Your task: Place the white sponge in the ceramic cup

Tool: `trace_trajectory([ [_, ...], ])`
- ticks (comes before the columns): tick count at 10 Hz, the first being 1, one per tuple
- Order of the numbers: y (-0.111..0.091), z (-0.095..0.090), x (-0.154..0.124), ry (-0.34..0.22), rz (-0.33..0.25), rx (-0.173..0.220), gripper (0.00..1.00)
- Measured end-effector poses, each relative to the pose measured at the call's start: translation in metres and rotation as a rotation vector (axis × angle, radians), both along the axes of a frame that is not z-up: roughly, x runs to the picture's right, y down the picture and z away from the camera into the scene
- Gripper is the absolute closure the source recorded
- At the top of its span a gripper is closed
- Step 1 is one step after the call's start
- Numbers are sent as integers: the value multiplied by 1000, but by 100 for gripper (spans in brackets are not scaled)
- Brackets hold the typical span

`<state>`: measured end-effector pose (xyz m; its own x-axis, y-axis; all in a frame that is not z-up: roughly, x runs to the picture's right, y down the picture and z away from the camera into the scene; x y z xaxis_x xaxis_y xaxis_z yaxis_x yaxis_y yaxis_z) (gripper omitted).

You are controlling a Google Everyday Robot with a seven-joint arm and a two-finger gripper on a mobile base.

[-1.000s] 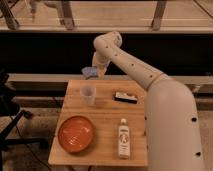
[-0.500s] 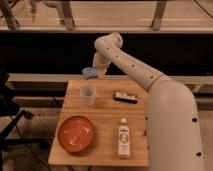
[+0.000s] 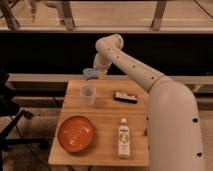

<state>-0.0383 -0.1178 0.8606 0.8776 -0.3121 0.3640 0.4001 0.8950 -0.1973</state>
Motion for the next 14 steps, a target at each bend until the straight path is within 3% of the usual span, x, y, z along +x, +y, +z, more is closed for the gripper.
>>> trace_trajectory([
  [3, 7, 1, -4, 3, 18, -16, 93],
  [7, 13, 1, -5, 6, 33, -30, 93],
  [12, 19, 2, -3, 14, 59, -50, 62],
  [14, 21, 2, -3, 16, 66, -58, 58],
])
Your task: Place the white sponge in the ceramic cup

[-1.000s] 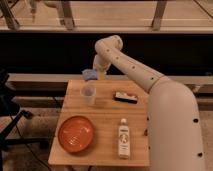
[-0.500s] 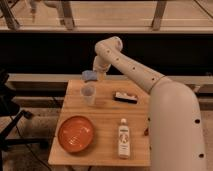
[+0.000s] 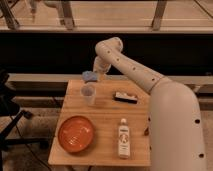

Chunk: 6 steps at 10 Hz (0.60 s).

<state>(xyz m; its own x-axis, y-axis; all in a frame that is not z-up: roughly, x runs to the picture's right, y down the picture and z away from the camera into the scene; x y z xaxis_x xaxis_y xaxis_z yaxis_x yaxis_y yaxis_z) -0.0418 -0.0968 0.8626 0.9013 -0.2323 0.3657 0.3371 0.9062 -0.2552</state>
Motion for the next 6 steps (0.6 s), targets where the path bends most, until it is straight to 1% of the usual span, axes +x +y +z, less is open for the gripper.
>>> trace_trajectory([
  [2, 4, -1, 0, 3, 9, -11, 76],
  [3, 7, -2, -1, 3, 12, -15, 81],
  [5, 10, -2, 1, 7, 20, -24, 83],
  [6, 11, -2, 2, 9, 24, -27, 85],
])
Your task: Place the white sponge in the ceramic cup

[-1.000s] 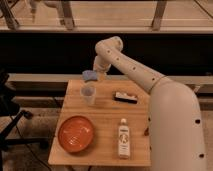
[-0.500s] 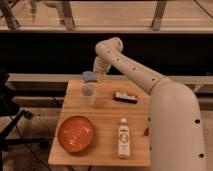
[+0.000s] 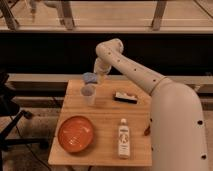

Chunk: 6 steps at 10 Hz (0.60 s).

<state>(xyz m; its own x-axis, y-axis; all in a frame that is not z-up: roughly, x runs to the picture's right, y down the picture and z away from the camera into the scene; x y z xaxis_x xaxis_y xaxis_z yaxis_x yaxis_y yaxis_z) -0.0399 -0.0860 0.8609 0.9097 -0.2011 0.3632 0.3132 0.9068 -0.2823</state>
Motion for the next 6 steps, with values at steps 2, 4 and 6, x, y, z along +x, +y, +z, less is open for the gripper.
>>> trace_trajectory([
  [2, 4, 0, -4, 2, 4, -7, 89],
  [4, 8, -2, -7, 3, 7, -13, 87],
  [6, 9, 0, -6, 3, 12, -18, 71],
])
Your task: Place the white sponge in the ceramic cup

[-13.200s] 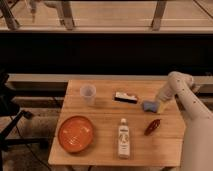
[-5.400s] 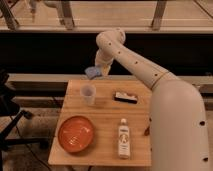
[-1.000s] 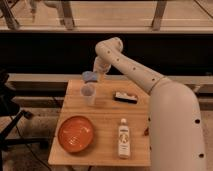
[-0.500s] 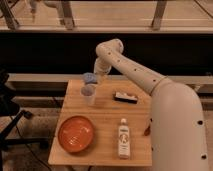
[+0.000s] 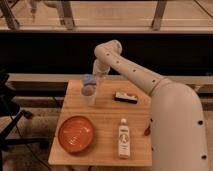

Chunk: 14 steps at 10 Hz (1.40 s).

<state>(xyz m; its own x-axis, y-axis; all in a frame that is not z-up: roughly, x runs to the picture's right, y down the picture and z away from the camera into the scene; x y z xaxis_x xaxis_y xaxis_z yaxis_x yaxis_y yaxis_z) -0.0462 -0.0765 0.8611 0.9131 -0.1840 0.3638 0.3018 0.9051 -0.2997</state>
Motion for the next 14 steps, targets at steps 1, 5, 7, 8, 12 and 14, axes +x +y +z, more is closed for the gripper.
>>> trace_trajectory([
  [1, 0, 1, 1, 1, 2, -2, 62],
  [5, 4, 0, 4, 6, 11, -10, 54],
  [7, 5, 1, 3, 5, 15, -14, 62],
  [8, 5, 2, 5, 6, 18, -17, 62],
  [12, 8, 3, 5, 10, 21, -27, 77],
  [14, 10, 4, 5, 12, 25, -33, 74],
])
